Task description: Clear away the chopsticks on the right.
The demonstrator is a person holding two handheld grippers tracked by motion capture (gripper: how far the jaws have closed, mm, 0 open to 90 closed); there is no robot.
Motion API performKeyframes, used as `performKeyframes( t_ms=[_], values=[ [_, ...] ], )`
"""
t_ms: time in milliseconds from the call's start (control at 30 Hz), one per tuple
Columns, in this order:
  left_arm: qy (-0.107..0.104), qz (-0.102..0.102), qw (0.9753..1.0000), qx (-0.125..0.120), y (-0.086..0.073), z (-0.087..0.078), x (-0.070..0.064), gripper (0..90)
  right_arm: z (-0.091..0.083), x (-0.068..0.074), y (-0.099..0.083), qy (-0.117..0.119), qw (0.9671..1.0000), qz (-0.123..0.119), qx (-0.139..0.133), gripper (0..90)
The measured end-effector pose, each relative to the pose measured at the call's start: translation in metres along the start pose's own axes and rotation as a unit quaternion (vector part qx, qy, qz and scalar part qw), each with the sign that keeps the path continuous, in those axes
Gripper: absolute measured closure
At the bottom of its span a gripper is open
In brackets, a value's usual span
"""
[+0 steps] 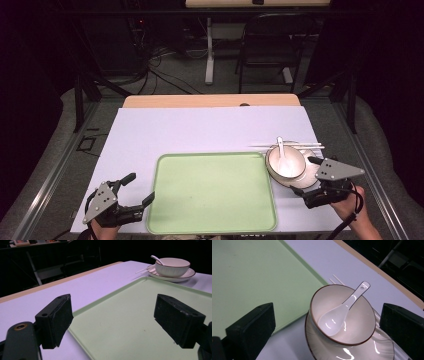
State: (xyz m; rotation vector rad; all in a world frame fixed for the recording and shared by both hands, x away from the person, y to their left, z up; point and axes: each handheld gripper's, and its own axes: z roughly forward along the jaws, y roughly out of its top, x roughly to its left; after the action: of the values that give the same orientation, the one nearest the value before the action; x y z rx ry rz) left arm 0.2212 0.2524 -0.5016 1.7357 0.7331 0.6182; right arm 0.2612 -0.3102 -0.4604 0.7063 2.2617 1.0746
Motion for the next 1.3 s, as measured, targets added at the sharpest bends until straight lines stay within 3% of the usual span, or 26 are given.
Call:
performKeyframes(
  t_ms=[500,767,900,1000,1033,1067,1167,1233,1267,1300],
  values=[
    [0.001,0.000,1.0000,0.001,0.000,0.000,0.000,15.4,0.002,-0.063,0.050,-0.012,0.9991,0.003,0.040,0.0],
    [0.002,0.000,1.0000,0.000,0.000,0.000,0.000,15.4,0.026,-0.097,0.064,0.005,0.9943,0.014,0.106,0.0],
    [0.001,0.000,1.0000,0.000,0.000,0.000,0.000,15.4,0.042,-0.113,0.065,0.002,0.9921,0.021,0.123,0.0],
    [0.000,0.000,1.0000,-0.001,0.000,-0.001,0.000,15.4,0.051,-0.121,0.065,0.005,0.9899,0.022,0.140,0.0],
    [0.000,-0.001,1.0000,-0.002,0.000,-0.001,0.001,15.4,0.061,-0.130,0.064,0.007,0.9867,0.027,0.160,0.2],
    [0.000,-0.001,1.0000,-0.002,0.000,-0.001,0.001,15.4,0.061,-0.130,0.064,0.007,0.9867,0.027,0.160,0.2],
    [-0.001,-0.001,1.0000,-0.003,0.000,0.000,0.001,15.4,0.079,-0.144,0.059,0.013,0.9802,0.031,0.195,2.4],
    [0.000,-0.002,1.0000,-0.003,0.000,-0.001,0.001,15.4,0.088,-0.150,0.057,0.017,0.9771,0.037,0.209,4.0],
    [0.000,-0.002,1.0000,-0.003,0.000,-0.001,0.001,15.4,0.088,-0.150,0.057,0.017,0.9771,0.037,0.209,4.0],
    [0.001,-0.002,1.0000,-0.003,0.000,-0.001,0.001,15.4,0.097,-0.154,0.053,0.028,0.9734,0.039,0.224,8.5]
  ],
)
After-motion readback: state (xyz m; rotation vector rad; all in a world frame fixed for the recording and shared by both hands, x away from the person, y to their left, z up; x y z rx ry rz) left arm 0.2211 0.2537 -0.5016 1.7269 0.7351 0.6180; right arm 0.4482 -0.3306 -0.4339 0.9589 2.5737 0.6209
